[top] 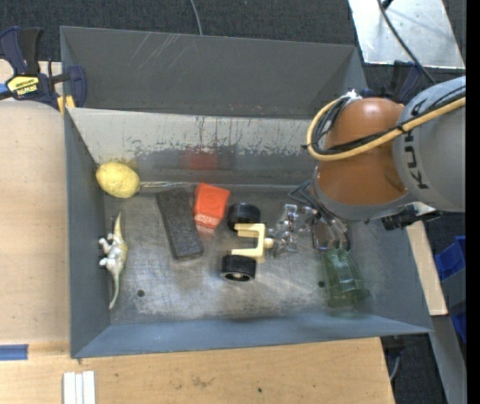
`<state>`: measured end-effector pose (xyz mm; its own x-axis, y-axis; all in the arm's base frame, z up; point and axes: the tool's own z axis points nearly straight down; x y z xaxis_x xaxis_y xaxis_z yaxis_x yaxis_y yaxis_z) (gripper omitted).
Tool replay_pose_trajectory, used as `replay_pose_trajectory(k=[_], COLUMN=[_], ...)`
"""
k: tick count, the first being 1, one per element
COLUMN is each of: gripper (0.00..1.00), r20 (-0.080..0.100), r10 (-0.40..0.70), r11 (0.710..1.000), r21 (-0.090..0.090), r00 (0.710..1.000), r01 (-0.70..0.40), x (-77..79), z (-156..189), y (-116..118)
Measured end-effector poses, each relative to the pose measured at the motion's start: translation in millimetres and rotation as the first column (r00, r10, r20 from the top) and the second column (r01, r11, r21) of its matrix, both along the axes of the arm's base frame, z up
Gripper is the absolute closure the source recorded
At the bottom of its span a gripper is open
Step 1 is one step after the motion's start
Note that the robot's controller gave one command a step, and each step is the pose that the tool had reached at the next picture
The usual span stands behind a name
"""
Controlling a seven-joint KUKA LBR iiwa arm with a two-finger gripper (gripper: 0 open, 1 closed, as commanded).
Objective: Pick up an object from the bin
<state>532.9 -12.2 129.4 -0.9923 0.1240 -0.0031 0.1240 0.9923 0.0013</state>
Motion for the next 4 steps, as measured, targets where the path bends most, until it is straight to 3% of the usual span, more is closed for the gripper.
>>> replay_pose_trajectory(k=[1, 2, 3, 4], gripper=[1.00, 1.00, 1.00, 1.00], r20=[-0.001, -0.002, 0.000, -0.006], r10=[0.000, 0.053, 0.108, 0.054], r11=[1.000, 0.999, 0.994, 0.999], r21=[-0.001, -0.002, 0.000, -0.001], r00=[1.000, 0.999, 0.994, 0.999], r01=[0.000, -0.053, -0.108, -0.054], x=[0.5, 5.9, -4.6, 16.6], z=[2, 27, 24, 73], y=[-6, 15, 6, 10])
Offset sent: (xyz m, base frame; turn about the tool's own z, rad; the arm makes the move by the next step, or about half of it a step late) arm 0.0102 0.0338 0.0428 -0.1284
